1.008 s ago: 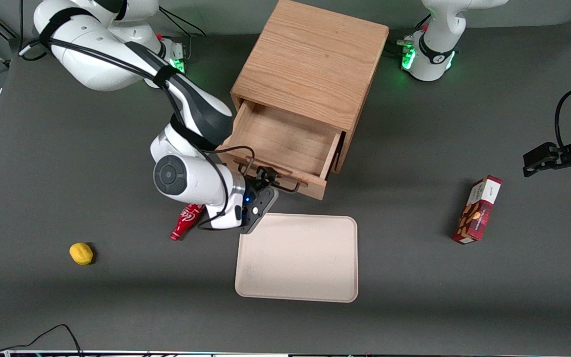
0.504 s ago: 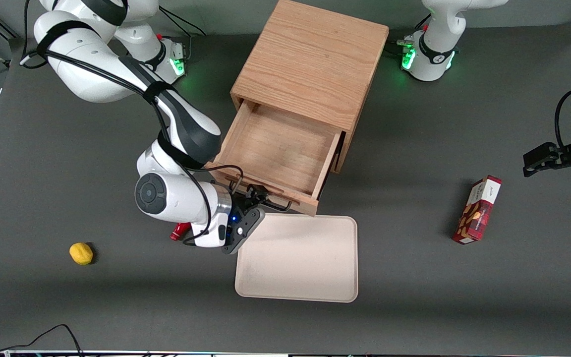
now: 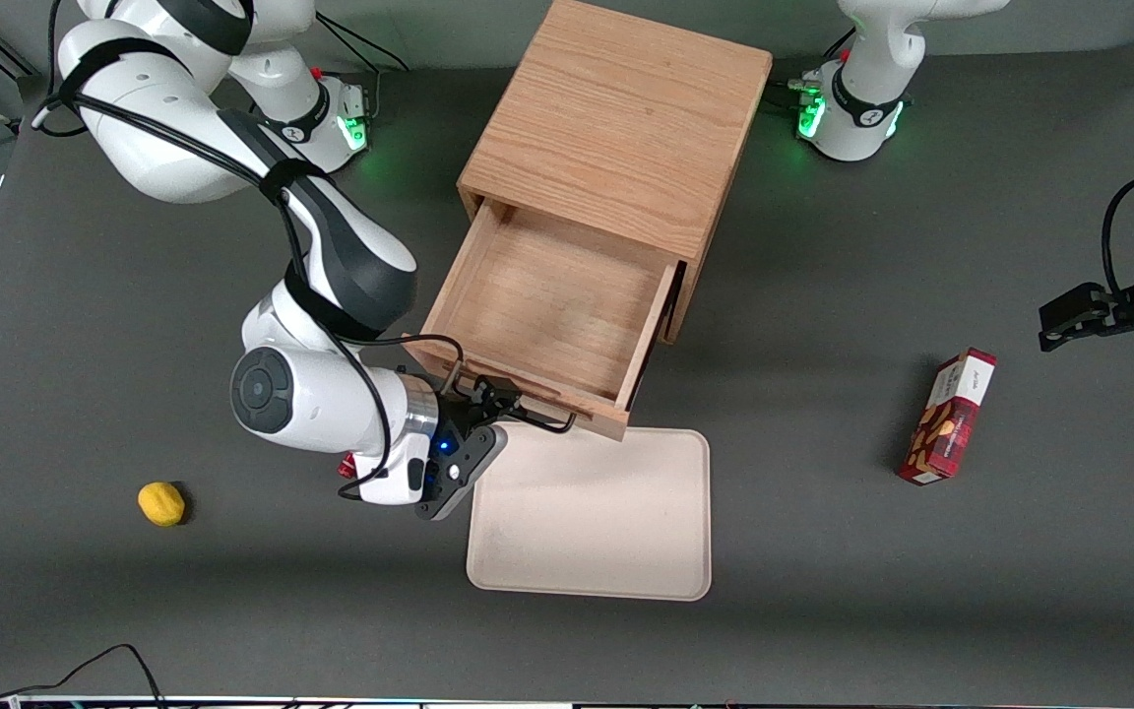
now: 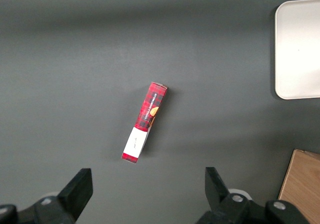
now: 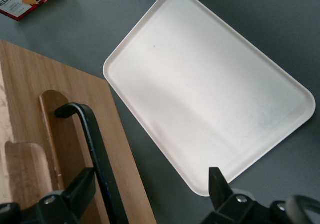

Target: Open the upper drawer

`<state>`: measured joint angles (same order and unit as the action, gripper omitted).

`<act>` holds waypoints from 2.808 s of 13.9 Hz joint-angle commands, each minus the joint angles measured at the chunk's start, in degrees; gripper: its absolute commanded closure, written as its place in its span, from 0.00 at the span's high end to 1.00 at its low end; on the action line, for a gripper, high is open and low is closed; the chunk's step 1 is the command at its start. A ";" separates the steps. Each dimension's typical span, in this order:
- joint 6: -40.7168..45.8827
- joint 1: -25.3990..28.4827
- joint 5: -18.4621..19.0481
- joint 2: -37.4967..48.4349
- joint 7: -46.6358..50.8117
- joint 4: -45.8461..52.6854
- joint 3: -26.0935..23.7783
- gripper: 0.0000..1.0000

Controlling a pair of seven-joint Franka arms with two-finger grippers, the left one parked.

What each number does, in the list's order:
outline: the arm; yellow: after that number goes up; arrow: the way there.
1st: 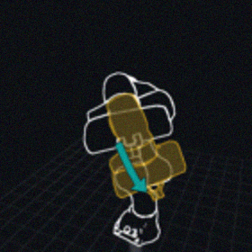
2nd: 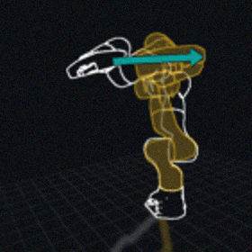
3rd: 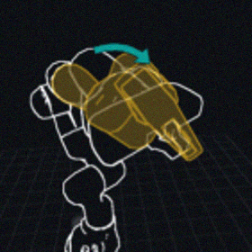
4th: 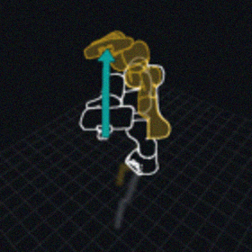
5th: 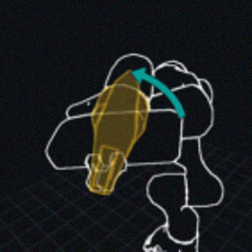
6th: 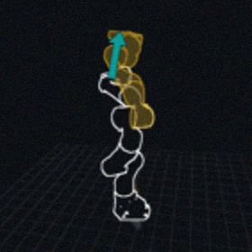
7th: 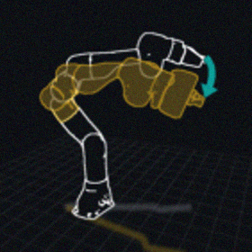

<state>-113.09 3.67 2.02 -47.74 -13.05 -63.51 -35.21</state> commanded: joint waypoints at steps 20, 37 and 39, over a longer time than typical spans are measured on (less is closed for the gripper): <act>28.94 -5.68 1.14 21.16 4.67 5.86 3.37 1.00; 31.08 -5.78 -3.43 60.85 22.08 -35.04 30.11 1.00; 32.14 -5.61 -3.51 60.22 22.36 -34.31 30.02 1.00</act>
